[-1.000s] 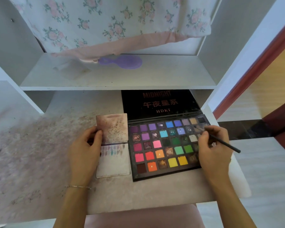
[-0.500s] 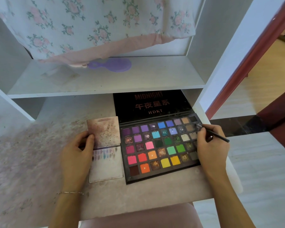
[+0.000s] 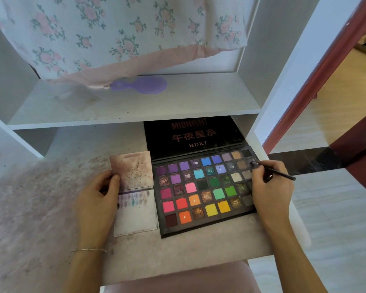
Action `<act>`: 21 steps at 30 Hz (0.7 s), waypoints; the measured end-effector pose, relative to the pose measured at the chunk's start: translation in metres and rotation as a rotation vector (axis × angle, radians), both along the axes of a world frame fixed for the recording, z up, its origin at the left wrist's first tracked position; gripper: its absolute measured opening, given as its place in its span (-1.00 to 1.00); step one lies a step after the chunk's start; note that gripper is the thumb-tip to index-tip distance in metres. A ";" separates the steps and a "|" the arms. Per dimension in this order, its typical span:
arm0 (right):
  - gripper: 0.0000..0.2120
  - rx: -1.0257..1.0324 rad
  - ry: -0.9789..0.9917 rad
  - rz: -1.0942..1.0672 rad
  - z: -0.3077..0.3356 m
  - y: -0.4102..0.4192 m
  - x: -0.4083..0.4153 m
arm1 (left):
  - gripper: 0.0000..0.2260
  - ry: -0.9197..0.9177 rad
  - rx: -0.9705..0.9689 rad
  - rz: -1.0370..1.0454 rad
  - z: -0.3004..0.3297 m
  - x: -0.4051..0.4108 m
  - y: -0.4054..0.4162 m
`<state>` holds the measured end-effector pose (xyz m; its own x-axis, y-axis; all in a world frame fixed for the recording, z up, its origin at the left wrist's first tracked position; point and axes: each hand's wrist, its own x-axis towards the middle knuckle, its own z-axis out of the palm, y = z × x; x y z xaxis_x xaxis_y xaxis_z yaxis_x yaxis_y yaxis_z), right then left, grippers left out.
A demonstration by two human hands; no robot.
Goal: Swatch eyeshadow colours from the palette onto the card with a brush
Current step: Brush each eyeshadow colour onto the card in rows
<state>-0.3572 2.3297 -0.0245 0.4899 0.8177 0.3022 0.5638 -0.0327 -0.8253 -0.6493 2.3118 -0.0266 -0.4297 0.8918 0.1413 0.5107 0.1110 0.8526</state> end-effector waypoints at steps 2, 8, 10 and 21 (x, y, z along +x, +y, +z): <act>-0.87 0.001 -0.011 0.008 0.000 0.000 0.000 | -0.78 -0.009 0.002 -0.001 0.000 0.000 0.000; -0.89 0.001 -0.013 0.005 0.000 0.001 0.000 | -0.77 0.001 -0.003 0.005 0.000 0.000 -0.001; -0.90 -0.012 -0.007 0.017 0.001 0.001 0.000 | -0.77 0.007 -0.005 0.006 0.000 0.000 0.000; -0.83 0.076 0.029 0.073 0.007 -0.005 -0.010 | -0.81 -0.026 0.016 -0.002 0.000 0.000 -0.001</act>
